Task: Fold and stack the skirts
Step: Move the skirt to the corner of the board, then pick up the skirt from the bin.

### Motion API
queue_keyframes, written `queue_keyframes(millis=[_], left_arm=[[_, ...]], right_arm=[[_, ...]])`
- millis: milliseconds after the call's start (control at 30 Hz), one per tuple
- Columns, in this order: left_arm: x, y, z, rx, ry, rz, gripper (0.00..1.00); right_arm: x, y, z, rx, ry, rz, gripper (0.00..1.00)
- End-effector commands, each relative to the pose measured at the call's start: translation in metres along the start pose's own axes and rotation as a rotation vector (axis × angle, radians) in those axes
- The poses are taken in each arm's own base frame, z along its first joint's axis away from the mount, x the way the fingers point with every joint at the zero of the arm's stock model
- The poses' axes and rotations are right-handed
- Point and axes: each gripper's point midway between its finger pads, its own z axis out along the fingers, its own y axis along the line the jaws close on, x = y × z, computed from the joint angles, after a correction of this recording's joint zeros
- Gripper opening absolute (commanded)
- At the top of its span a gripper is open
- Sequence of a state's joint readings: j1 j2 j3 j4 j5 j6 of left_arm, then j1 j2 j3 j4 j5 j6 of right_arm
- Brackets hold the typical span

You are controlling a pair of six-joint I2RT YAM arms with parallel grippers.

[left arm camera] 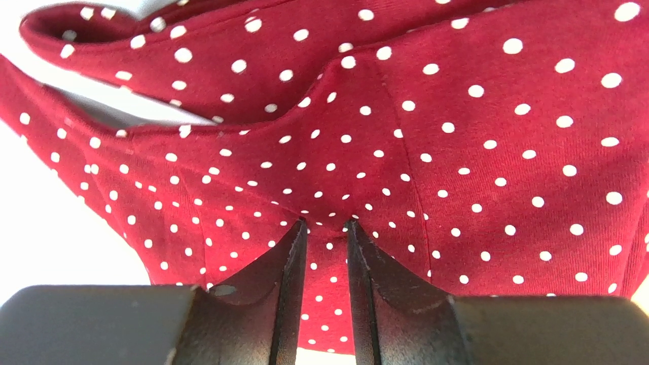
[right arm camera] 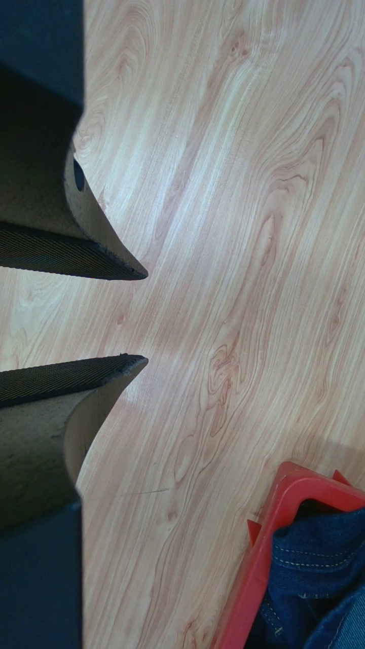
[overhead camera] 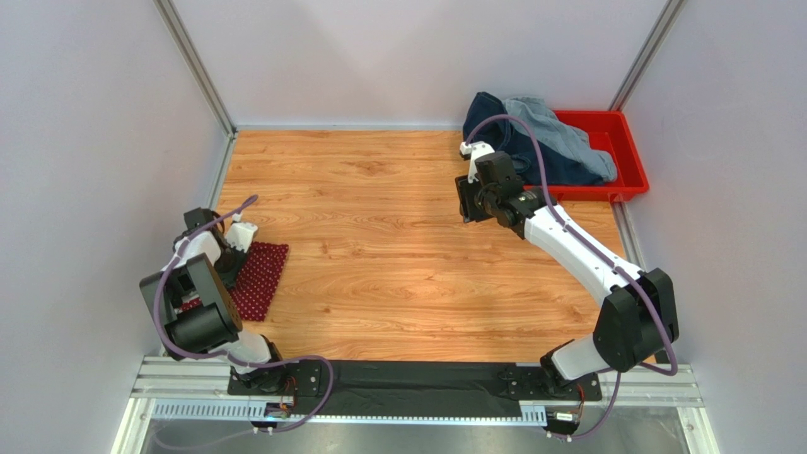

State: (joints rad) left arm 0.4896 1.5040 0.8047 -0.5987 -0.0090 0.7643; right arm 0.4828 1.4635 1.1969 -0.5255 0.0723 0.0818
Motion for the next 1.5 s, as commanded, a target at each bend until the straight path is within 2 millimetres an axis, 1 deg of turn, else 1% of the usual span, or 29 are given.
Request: queue_keyframes(millis=[0,33,100,167,433,533,667,800,833,900,933,967,1000,1033,1067,1100,1133,1167,1200,1233,1267,1300,1333,1367,1400,1433,1467], left_arm=[[0.054,-0.030,0.014,0.086,0.144,-0.042,0.33],[0.062,-0.035,0.014,0.093,0.159,-0.041,0.33],[0.070,-0.039,0.013,0.098,0.170,-0.050,0.33],[0.077,-0.048,0.011,0.107,0.172,-0.059,0.33],[0.105,-0.088,-0.001,0.178,0.217,-0.104,0.33],[0.120,-0.096,-0.005,0.172,0.258,-0.107,0.32],[0.130,-0.096,-0.009,0.154,0.270,-0.098,0.32],[0.123,-0.090,-0.015,0.126,0.236,-0.099,0.33],[0.117,-0.083,-0.019,0.111,0.218,-0.103,0.33],[0.108,-0.079,-0.026,0.117,0.192,-0.106,0.34],[0.095,-0.067,-0.033,0.100,0.151,-0.099,0.34],[0.084,-0.067,-0.037,0.127,0.100,-0.084,0.35],[0.070,-0.056,-0.048,0.109,0.049,-0.066,0.37],[0.054,-0.053,-0.053,0.118,-0.021,-0.053,0.42],[0.043,-0.049,-0.060,0.125,-0.067,-0.039,0.45],[0.021,-0.032,-0.078,0.089,-0.146,-0.020,0.47],[0.008,-0.028,-0.089,0.092,-0.199,-0.018,0.49],[-0.008,-0.035,-0.102,0.152,-0.268,-0.019,0.61],[-0.030,-0.020,-0.125,0.136,-0.343,-0.009,0.61],[-0.042,-0.019,-0.138,0.156,-0.384,-0.008,0.63],[-0.052,-0.027,-0.150,0.220,-0.428,-0.016,0.63],[-0.068,-0.015,-0.169,0.211,-0.473,-0.014,0.67],[-0.074,-0.013,-0.178,0.219,-0.495,-0.020,0.70],[-0.083,-0.015,-0.187,0.244,-0.521,-0.040,0.70],[-0.094,-0.005,-0.200,0.221,-0.552,-0.040,0.71],[-0.102,-0.003,-0.206,0.217,-0.568,-0.045,0.72],[-0.112,-0.006,-0.212,0.224,-0.579,-0.049,0.72]], right_arm=[[-0.014,-0.001,-0.009,0.004,-0.060,0.022,0.43],[-0.014,-0.001,-0.009,0.004,-0.059,0.023,0.43],[-0.014,-0.001,-0.010,0.004,-0.061,0.020,0.43],[-0.016,-0.002,-0.011,0.008,-0.066,0.019,0.43],[-0.014,-0.002,-0.014,0.009,-0.068,0.021,0.43],[-0.015,-0.002,-0.015,0.009,-0.072,0.018,0.43],[-0.014,-0.001,-0.015,0.001,-0.073,0.018,0.43],[-0.012,-0.001,-0.013,0.002,-0.067,0.011,0.43],[-0.012,-0.002,-0.013,0.003,-0.069,0.009,0.43],[-0.015,-0.004,-0.013,0.012,-0.076,0.001,0.43],[-0.018,-0.005,-0.014,0.020,-0.083,-0.004,0.44],[-0.022,-0.007,-0.016,0.026,-0.092,-0.004,0.44],[-0.025,-0.009,-0.017,0.032,-0.100,-0.016,0.44],[-0.039,-0.014,-0.021,0.046,-0.130,-0.006,0.45],[-0.047,-0.017,-0.024,0.050,-0.150,0.003,0.45],[-0.056,-0.028,-0.026,0.065,-0.173,0.029,0.45],[-0.068,-0.033,-0.029,0.063,-0.198,0.046,0.47],[-0.085,-0.039,-0.033,0.065,-0.238,0.061,0.48],[-0.094,-0.048,-0.026,0.073,-0.252,0.083,0.48],[-0.102,-0.069,-0.024,0.110,-0.264,0.115,0.49],[-0.108,-0.082,-0.022,0.134,-0.270,0.131,0.49],[-0.129,-0.107,-0.028,0.178,-0.311,0.165,0.49],[-0.130,-0.121,-0.014,0.192,-0.288,0.187,0.50],[-0.138,-0.135,-0.010,0.201,-0.299,0.212,0.51],[-0.160,-0.163,-0.019,0.238,-0.351,0.251,0.51],[-0.160,-0.178,0.005,0.241,-0.323,0.271,0.52],[-0.165,-0.190,0.012,0.256,-0.318,0.276,0.52]])
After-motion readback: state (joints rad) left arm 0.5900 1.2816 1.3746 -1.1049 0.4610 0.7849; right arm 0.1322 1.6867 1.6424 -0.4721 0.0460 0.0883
